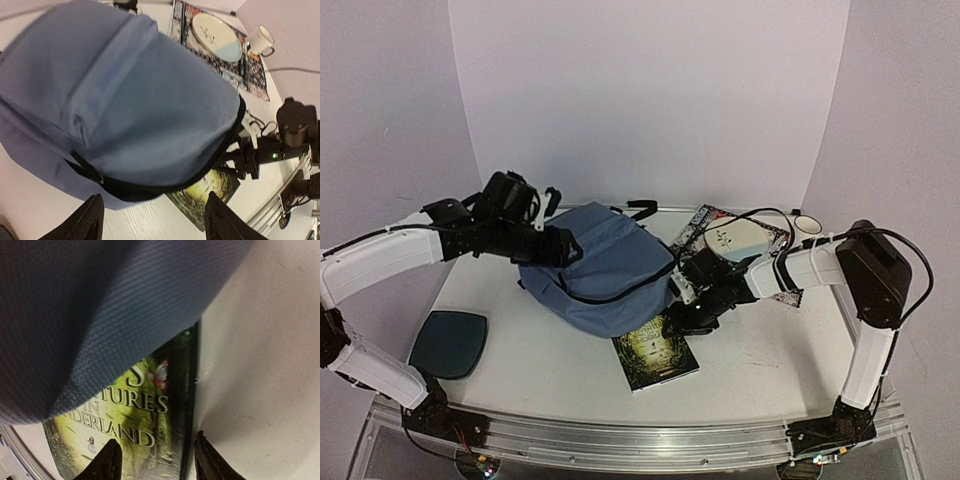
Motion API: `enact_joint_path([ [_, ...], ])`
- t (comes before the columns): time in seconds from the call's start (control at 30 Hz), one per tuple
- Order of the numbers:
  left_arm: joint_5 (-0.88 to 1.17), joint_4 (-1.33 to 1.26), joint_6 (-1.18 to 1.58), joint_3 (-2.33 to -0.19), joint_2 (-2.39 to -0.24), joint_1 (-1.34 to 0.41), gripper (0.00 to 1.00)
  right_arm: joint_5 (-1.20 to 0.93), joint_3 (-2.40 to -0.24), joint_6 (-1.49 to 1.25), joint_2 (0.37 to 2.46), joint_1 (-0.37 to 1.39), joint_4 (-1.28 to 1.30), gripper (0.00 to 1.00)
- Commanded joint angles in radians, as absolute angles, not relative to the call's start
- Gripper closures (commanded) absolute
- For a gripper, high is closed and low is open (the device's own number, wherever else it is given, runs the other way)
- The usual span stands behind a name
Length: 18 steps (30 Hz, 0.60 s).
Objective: Pack the student bag
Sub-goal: Adjust the book at the center of the board.
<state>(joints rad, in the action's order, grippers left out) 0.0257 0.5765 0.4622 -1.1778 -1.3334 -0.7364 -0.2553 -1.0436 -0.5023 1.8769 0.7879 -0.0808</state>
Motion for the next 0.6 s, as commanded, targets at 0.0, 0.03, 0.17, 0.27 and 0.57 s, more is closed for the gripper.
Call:
enact_joint_path([
  [0.0, 0.047, 0.569, 0.636, -1.047, -1.304, -0.836, 0.3, -0.306, -1.069, -0.482, 1.893, 0.838, -0.029, 0.56],
  [0.03, 0.044, 0.568, 0.664, -1.015, -1.299, -0.858, 0.31, -0.305, -1.059, -0.487, 1.884, 0.855, -0.021, 0.57],
  [0.17, 0.019, 0.566, 0.746, -0.927, -1.3, -0.934, 0.31, -0.3, -1.006, -0.532, 1.846, 0.921, -0.004, 0.61],
  [0.27, 0.015, 0.562, 0.786, -0.902, -1.319, -0.984, 0.31, -0.287, -0.968, -0.575, 1.813, 0.978, 0.009, 0.64],
  [0.57, 0.048, 0.492, 0.797, -0.897, -1.442, -1.021, 0.31, -0.156, -0.971, -0.663, 1.673, 1.022, 0.087, 0.52],
])
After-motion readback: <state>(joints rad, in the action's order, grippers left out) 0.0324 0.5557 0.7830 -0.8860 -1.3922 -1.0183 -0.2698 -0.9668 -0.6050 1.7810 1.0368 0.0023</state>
